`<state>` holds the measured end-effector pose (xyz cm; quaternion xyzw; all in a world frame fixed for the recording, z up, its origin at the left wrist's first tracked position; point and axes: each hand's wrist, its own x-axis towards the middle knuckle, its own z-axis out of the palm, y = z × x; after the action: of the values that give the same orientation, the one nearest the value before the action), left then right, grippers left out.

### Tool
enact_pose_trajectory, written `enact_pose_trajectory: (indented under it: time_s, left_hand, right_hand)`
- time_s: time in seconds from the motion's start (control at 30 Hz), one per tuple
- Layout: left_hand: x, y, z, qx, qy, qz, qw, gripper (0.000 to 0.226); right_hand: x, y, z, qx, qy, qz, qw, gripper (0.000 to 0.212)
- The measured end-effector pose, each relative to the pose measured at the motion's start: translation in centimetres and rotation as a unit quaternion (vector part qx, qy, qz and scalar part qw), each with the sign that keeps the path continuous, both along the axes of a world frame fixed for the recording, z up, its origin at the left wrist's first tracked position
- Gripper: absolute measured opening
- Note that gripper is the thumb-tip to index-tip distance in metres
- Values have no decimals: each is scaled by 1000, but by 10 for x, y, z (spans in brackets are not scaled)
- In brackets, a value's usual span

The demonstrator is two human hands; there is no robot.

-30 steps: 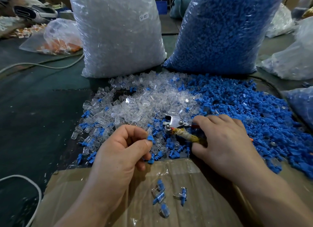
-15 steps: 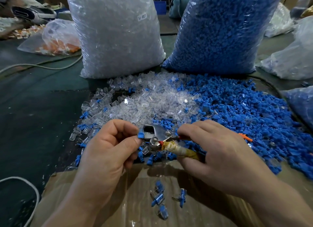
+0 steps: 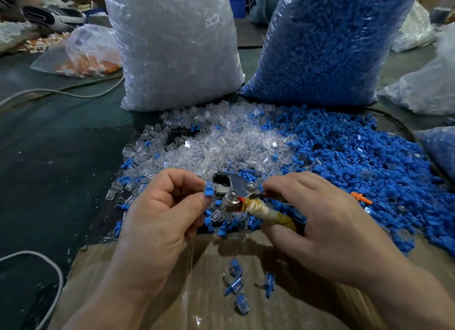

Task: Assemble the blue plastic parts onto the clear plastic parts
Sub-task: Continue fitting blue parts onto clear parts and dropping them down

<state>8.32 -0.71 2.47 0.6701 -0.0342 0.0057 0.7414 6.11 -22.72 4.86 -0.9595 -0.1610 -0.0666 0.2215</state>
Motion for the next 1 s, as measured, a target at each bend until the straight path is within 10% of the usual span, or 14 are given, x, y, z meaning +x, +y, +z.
enact_pose_trajectory:
  time_s: [1.0]
  left_hand:
    - [0,3,-12,18,-8,-40,999,18]
  right_hand:
    - [-1,2,6,-57,-12,1,998,61]
